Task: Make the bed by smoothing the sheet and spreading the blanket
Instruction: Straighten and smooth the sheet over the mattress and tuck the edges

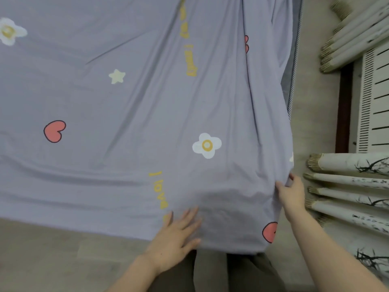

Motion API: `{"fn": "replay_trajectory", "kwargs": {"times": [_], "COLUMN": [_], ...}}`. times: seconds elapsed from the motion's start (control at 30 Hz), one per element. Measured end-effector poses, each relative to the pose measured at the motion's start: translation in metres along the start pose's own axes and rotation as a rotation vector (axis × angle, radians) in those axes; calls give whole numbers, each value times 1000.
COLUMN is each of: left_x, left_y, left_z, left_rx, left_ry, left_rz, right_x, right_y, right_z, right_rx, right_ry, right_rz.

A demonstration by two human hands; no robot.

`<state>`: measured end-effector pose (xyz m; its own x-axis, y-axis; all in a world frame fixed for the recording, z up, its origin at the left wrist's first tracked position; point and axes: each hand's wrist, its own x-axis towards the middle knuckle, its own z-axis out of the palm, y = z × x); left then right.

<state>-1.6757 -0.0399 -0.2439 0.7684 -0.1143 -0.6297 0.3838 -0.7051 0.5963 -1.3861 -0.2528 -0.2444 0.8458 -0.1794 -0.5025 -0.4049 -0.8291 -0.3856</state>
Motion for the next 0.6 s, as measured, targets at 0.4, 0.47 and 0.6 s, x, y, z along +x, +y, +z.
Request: {"fn": "replay_trajectory", "kwargs": {"times": [0.4, 0.47, 0.6], "left_x": [142, 163, 205], "left_y": [76, 105, 173], "left_z": [-31, -13, 18], "left_rx": [-144, -155, -211], "left_ry": [317, 328, 325], "left_rz": [-615, -626, -592], "right_x": [126, 140, 159], "right_y": [-127, -132, -125], "right_z": [-16, -22, -52], "right_rx": [-205, -49, 279], "right_ry": [-246, -461, -676], "right_rz": [-389, -279, -122]}}
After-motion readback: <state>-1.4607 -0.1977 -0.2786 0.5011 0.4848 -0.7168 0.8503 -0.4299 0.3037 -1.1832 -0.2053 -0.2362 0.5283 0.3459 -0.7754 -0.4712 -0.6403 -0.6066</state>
